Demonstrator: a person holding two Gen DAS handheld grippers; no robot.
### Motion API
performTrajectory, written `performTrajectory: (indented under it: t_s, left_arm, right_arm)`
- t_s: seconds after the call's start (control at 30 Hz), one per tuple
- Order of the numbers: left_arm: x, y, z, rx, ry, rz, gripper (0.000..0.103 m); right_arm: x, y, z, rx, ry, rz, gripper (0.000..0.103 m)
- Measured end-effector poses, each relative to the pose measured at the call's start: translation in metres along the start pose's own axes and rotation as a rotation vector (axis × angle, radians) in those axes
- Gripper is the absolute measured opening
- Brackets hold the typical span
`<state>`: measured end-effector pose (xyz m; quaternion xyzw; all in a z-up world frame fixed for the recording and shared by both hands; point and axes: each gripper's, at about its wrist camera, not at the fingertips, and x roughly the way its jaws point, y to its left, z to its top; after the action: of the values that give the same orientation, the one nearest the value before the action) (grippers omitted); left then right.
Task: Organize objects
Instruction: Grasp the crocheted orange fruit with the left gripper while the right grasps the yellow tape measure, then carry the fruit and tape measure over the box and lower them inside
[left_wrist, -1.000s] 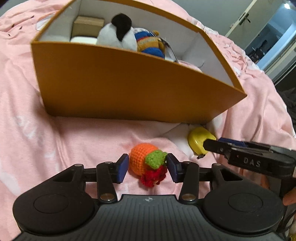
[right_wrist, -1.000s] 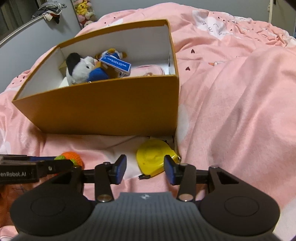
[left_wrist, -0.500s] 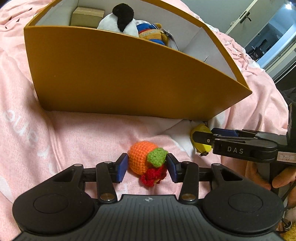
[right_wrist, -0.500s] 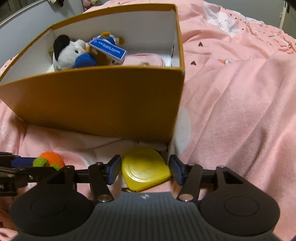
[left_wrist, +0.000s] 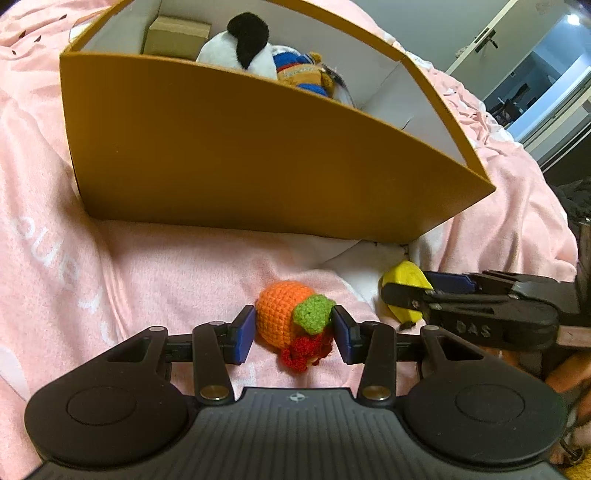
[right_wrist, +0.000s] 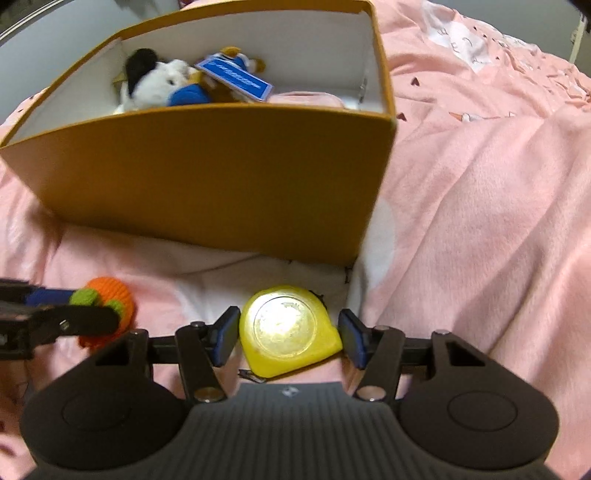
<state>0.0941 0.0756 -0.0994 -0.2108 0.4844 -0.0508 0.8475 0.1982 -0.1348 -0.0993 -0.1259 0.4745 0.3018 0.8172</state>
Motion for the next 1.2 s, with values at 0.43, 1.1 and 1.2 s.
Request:
performTrajectory:
  t_s: [0.43, 1.1, 1.2]
  left_arm:
    - [-0.055, -0.017, 0.011, 0.032, -0.152, -0.077, 0.050]
    - [-0.063, -0.046, 0.111, 0.075, -0.283, -0.070, 0.050]
    - [-0.047, -0.040, 0.125, 0.059, -0.277, -0.064, 0.050]
  right_arm:
    - [-0.093, 0.037, 0.004, -0.149, -0.160, 0.098, 0.060]
    - [-0.084, 0.017, 0.114, -0.323, -0.239, -0.038, 0.060]
    - [-0.062, 0.009, 0.133, -0.332, -0.221, -0.056, 0.060]
